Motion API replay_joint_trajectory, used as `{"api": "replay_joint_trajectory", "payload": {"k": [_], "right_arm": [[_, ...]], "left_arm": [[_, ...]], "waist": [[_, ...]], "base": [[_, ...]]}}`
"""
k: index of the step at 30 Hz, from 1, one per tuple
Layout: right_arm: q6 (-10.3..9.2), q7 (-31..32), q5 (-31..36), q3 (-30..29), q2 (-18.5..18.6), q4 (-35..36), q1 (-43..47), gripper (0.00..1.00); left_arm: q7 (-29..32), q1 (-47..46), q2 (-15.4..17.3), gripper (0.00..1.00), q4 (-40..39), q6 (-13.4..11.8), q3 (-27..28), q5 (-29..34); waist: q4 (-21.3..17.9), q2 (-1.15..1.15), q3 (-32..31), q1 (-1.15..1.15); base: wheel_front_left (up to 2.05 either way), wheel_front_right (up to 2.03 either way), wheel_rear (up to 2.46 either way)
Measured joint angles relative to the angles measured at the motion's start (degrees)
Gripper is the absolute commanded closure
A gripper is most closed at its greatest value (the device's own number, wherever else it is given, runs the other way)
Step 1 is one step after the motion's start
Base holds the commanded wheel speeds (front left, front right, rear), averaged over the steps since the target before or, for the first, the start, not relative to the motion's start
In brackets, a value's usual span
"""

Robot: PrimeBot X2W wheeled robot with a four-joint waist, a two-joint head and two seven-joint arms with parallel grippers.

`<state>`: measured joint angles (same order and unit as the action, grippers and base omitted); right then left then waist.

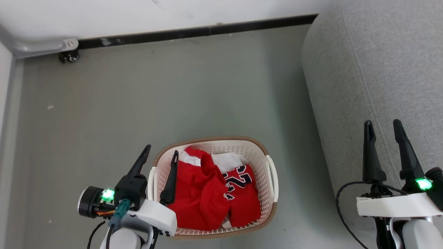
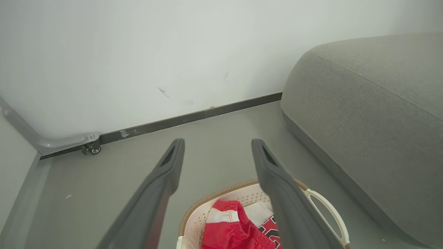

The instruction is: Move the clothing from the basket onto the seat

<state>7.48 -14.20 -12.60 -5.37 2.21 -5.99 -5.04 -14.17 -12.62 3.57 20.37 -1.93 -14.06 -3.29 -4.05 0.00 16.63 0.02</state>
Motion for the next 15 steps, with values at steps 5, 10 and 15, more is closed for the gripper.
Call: {"api": "replay_joint_trajectory", "payload": {"k": [5, 10, 15], "right_arm": [[0.00, 0.0, -0.1, -0.3, 0.0, 0.6, -0.8, 0.00], [0.00, 0.0, -0.7, -0.6, 0.0, 1.9, -2.5, 0.00], [0.00, 0.0, -1.2, -0.9, 0.0, 2.4, -4.1, 0.00]], "left_arm": [[0.0, -2.2, 0.1, 0.00, 1.6, 0.5, -0.3, 0.6], [-0.1, -3.7, 0.3, 0.00, 4.2, 0.5, -0.3, 1.2], [-0.1, -6.0, 1.4, 0.00, 6.8, 0.5, -0.2, 2.0]], "waist": [[-1.1, 0.00, 2.9, 0.00], [-2.3, 0.00, 5.8, 0.00], [-3.6, 0.00, 8.6, 0.00]], "base": [[0.00, 0.00, 0.00], [0.00, 0.00, 0.00], [0.00, 0.00, 0.00]]}}
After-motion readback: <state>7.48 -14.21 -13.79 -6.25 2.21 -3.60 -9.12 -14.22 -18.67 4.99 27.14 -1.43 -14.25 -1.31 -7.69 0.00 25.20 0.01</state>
